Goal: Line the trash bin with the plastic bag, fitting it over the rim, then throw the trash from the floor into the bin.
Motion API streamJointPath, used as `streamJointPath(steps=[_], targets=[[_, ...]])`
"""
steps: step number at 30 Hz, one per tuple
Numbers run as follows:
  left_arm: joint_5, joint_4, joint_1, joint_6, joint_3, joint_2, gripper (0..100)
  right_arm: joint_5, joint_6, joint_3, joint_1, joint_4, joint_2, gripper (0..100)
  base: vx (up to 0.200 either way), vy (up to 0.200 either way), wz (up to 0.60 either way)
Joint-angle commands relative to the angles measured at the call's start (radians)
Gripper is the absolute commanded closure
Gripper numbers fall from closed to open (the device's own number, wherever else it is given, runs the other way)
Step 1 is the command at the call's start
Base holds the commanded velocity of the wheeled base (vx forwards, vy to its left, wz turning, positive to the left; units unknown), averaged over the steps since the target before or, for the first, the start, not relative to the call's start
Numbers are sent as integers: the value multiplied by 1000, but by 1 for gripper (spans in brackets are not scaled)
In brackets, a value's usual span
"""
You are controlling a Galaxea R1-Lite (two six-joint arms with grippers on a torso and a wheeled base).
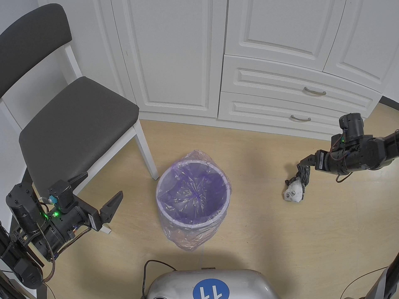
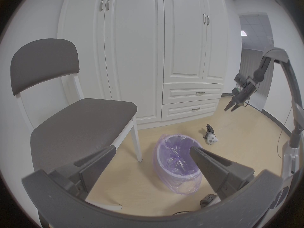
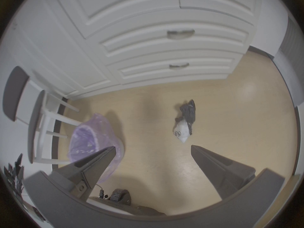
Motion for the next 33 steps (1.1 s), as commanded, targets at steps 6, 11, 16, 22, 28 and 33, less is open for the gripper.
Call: streamJointPath(steps=[6, 11, 16, 22, 28, 33], targets=[[0, -1, 2, 3, -5, -19, 0, -4, 149, -158, -111, -242, 463, 0, 0, 0, 0], [0, -1, 2, 3, -7, -21, 0, -38, 156, -189, -136, -408, 588, 0, 0, 0, 0], [0, -1, 2, 12, -7, -22, 0, -84, 198, -332, -139, -415, 706, 0, 0, 0, 0], [0, -1, 2, 15, -5, -27, 0, -175, 191, -548, -139, -408, 869, 0, 0, 0, 0], [0, -1, 2, 15, -5, -22, 0, -181, 167, -689, -151, -317, 947, 0, 0, 0, 0], [0, -1, 2, 15, -4, -21, 0, -181, 164, -743, -156, -276, 976, 0, 0, 0, 0]])
